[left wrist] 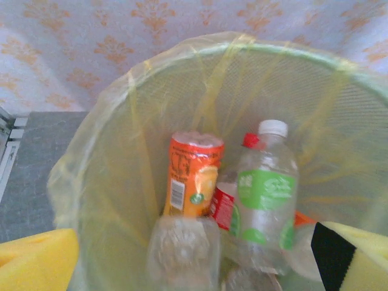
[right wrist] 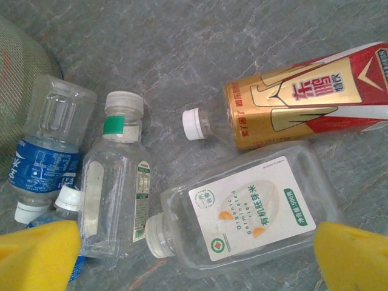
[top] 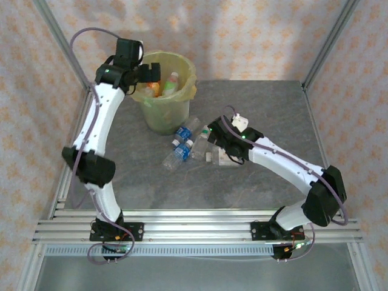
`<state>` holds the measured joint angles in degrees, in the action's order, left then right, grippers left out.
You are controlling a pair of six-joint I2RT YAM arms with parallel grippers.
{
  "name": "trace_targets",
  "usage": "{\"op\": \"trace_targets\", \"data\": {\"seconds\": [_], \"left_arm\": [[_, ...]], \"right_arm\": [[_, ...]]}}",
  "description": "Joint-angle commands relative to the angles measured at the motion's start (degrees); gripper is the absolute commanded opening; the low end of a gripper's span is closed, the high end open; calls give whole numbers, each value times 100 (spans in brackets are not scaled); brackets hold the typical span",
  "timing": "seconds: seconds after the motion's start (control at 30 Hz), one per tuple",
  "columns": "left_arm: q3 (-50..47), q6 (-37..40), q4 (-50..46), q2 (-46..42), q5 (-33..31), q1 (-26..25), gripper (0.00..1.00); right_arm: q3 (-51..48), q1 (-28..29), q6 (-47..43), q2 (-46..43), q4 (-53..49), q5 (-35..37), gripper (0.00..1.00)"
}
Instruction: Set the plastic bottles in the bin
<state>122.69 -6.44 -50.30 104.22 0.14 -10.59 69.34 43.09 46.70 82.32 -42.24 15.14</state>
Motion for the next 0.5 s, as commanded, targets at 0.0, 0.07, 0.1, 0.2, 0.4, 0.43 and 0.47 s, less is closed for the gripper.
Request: {"op": "trace_targets", "data": {"seconds": [0.0,0.07,0.1,0.2,0.4,0.43,0.47], "left_arm": [[-751,-308,554,-908,-122,-285,100],[-1322,-340,729,-1392,-324,-520,100],[-1644,-362,823,-1663,-462,-663,100],[-2707,-563,1240,-2473,-731,-1058,100],[-5008,-739,2382,-4001,-814,-1737,100],[-5310,-738,2472,-4174,-839,-1846,100],[-5526,-728,2491,-4278,-859,-1923,100]], "right_arm": [[150,41,-20,-188,-260,369,99],[150,41,-20,-215,-317,459,99],[159,40,-12,-233,-354,515,99],[154,41,109,-303,-478,722,99],[44,41,317,-478,-539,963,99],[60,36,345,-480,-564,974,99],[70,41,372,-465,-582,989,99]]}}
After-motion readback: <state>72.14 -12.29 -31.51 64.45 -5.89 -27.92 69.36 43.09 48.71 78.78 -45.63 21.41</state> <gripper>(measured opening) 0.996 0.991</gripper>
